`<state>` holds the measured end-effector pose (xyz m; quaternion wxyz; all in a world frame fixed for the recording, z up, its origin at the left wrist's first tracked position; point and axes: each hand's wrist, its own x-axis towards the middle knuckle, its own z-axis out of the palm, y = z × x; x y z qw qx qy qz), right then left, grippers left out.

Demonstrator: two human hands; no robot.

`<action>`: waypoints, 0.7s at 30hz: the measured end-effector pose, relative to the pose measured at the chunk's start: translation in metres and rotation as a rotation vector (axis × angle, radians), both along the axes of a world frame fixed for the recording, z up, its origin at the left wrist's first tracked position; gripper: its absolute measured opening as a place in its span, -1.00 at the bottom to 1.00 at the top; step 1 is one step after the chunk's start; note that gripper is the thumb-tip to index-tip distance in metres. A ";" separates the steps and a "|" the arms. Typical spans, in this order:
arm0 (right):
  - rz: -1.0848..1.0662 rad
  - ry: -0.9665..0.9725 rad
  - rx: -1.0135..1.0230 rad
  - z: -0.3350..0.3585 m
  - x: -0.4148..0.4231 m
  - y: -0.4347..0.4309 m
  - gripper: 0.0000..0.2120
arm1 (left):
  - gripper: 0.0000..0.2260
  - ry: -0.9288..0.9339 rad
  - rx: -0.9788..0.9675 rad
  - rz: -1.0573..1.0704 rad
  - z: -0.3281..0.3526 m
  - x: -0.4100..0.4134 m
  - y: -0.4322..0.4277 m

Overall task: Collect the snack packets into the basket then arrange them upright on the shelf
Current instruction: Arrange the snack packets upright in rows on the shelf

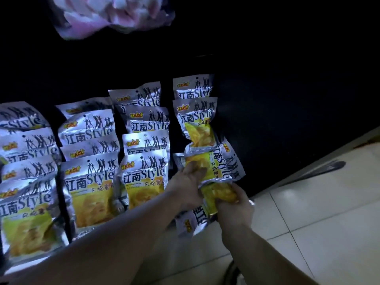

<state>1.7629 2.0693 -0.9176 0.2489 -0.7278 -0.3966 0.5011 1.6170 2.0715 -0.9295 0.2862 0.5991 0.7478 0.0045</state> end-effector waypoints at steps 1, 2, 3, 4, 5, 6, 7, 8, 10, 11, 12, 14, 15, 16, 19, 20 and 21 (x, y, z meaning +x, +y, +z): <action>0.000 -0.019 0.028 0.006 0.002 -0.001 -0.42 | -0.30 -0.013 0.015 0.021 0.002 -0.002 -0.002; 0.027 -0.053 0.051 0.009 0.006 0.000 -0.41 | -0.35 -0.001 0.063 0.040 0.004 -0.005 -0.004; 0.060 -0.090 0.076 0.012 0.008 -0.001 -0.40 | -0.43 0.038 0.142 0.056 0.006 -0.007 -0.008; 0.099 -0.127 0.093 0.019 0.010 -0.002 -0.38 | -0.50 0.092 0.236 0.070 0.008 -0.011 -0.013; 0.149 -0.175 0.131 0.025 0.012 -0.003 -0.37 | -0.57 0.144 0.311 0.083 0.011 -0.015 -0.019; 0.218 -0.239 0.180 0.031 0.013 -0.005 -0.37 | -0.61 0.185 0.354 0.094 0.013 -0.019 -0.026; 0.296 -0.312 0.227 0.038 0.014 -0.007 -0.38 | -0.65 0.214 0.375 0.108 0.016 -0.022 -0.032; 0.366 -0.376 0.264 0.044 0.015 -0.008 -0.39 | -0.67 0.230 0.386 0.124 0.018 -0.026 -0.039; 0.467 -0.476 0.318 0.061 0.015 -0.011 -0.41 | -0.67 0.231 0.365 0.164 0.025 -0.034 -0.054; 0.505 -0.519 0.343 0.068 0.015 -0.012 -0.41 | -0.66 0.231 0.313 0.188 0.028 -0.038 -0.060; 0.539 -0.557 0.370 0.074 0.014 -0.014 -0.40 | -0.66 0.239 0.252 0.212 0.032 -0.042 -0.067; 0.593 -0.578 0.424 0.081 0.013 -0.016 -0.42 | -0.67 0.269 0.154 0.221 0.035 -0.048 -0.080; 0.619 -0.552 0.457 0.084 0.011 -0.017 -0.44 | -0.66 0.289 0.125 0.201 0.036 -0.049 -0.086; 0.630 -0.491 0.476 0.085 0.011 -0.016 -0.47 | -0.62 0.305 0.098 0.170 0.036 -0.049 -0.092; 0.594 -0.283 0.452 0.082 0.007 -0.009 -0.50 | -0.35 0.294 -0.005 0.090 0.033 -0.050 -0.109; 0.568 -0.224 0.429 0.081 0.004 -0.007 -0.50 | -0.28 0.309 -0.044 0.054 0.029 -0.052 -0.114; 0.533 -0.164 0.402 0.080 0.001 -0.004 -0.51 | -0.25 0.327 -0.063 0.025 0.026 -0.055 -0.118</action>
